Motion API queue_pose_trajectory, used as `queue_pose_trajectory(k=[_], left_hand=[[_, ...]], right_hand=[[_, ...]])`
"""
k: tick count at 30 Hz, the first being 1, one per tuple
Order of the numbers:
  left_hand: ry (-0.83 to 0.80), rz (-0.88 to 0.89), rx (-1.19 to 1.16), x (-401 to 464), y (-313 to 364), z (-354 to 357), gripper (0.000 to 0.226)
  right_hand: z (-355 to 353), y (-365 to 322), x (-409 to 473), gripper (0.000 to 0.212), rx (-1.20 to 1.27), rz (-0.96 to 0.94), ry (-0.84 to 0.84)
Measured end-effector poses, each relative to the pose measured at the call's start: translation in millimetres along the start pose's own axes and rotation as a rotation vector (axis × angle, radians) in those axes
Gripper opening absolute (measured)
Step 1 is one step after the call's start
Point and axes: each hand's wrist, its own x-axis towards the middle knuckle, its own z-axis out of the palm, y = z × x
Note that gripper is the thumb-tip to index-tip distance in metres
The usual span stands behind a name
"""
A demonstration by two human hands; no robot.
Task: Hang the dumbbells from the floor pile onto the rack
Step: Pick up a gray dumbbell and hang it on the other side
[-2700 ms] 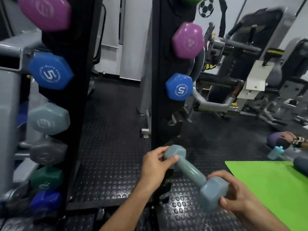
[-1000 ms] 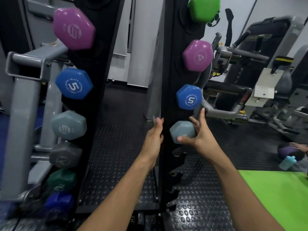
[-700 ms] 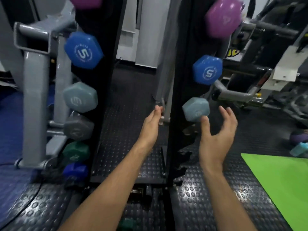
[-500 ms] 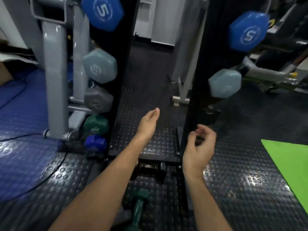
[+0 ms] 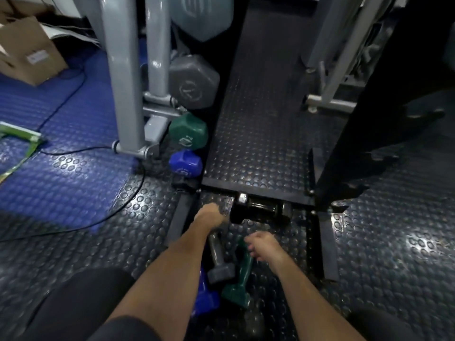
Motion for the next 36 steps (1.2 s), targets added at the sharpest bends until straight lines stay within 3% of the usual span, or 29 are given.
queue_pose_trajectory(k=[5, 10, 20, 22, 25, 28, 32, 34, 36], left_hand=[[-0.079, -0.055, 0.038, 19.6, -29.2, 15.3, 0.054], [-0.081, -0.067, 0.043, 29.0, -47.7, 29.5, 0.073], [0.027, 0.054, 0.101, 17.1, -52.3, 25.5, 0.040], [0.054, 0.106, 0.160, 6.8, -46.9, 16.8, 0.035], [0.107, 0.233, 0.295, -12.0, -31.3, 4.3, 0.035], [0.190, 0.369, 0.418, -31.9, -9.3, -12.4, 0.044], [0.291, 0.448, 0.260, -56.4, 32.8, -54.0, 0.040], [0.360, 0.460, 0.102, -68.2, 54.9, -73.4, 0.048], [0.430, 0.477, -0.042, -79.6, 81.4, -85.9, 0.058]], right_hand=[[33.1, 25.4, 14.6, 0.023, -0.134, 0.034, -0.083], [61.1, 34.6, 19.0, 0.026, -0.403, -0.025, -0.238], [66.3, 51.0, 25.8, 0.081, -0.509, -0.015, -0.309], [64.6, 54.8, 26.0, 0.077, -0.440, 0.005, -0.308], [61.2, 52.2, 20.7, 0.042, -0.231, 0.030, -0.284], [54.7, 47.0, 20.6, 0.052, -0.022, 0.073, -0.084], [22.7, 22.3, 13.4, 0.043, 0.441, 0.124, 0.147], [-5.4, -5.4, -1.9, 0.036, 0.703, 0.179, 0.035], [-44.9, -29.8, -15.8, 0.045, 0.837, 0.143, -0.083]])
